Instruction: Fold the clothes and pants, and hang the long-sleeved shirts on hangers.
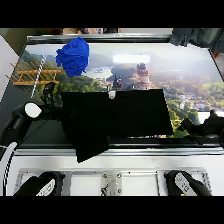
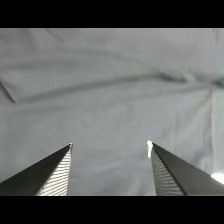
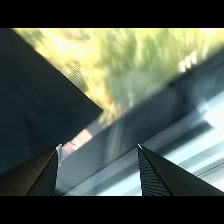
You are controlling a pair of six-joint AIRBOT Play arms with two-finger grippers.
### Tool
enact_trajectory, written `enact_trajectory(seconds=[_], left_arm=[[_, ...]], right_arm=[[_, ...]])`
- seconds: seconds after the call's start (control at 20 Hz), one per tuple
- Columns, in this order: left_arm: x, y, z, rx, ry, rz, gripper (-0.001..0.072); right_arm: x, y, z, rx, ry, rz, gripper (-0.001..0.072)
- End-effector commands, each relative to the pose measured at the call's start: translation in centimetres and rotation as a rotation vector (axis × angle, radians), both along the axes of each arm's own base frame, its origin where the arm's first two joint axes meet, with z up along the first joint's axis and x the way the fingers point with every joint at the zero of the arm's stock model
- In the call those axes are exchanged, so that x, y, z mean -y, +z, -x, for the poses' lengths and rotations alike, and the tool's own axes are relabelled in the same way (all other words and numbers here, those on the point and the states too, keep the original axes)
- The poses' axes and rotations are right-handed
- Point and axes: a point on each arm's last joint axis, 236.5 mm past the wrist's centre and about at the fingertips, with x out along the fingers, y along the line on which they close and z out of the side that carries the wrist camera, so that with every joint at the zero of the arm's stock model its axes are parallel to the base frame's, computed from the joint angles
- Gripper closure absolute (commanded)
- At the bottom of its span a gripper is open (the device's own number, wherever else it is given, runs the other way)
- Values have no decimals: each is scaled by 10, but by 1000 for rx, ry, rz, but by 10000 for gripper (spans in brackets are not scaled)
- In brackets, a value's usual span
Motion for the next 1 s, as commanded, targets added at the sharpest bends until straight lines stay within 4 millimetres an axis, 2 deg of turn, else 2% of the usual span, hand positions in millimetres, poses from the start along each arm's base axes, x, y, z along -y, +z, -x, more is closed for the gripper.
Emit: enact_trajectory(seconds=[0.0, 0.2, 0.35, 0.55, 0.7, 0.75, 0.8, 0.85, 0.95], left_arm=[[15, -15, 23, -7, -15, 8, 210], [18, -18, 28, -24, -21, 9, 210], [18, -18, 28, -25, -21, 9, 210], [18, -18, 29, -26, -22, 9, 210], [18, -19, 31, -35, -26, 8, 210], [18, -19, 31, -35, -26, 8, 210], [17, -19, 31, -36, -22, 8, 210], [13, -20, 31, -46, -11, 9, 210], [-2, -25, 40, -114, 39, 17, 210]], right_arm=[[-22, -27, 8, 48, -189, -132, 199], [-30, -31, -10, 115, -153, -87, 200], [-43, -36, -22, 129, -130, -73, 201], [-61, -51, -28, 111, -84, -67, 201], [-66, -57, -31, 111, -62, -57, 204], [-65, -57, -32, 114, -62, -55, 246], [-65, -57, -32, 115, -57, -52, 499], [-65, -57, -32, 115, -50, -50, 696], [-67, -57, -30, 105, -46, -56, 699]])
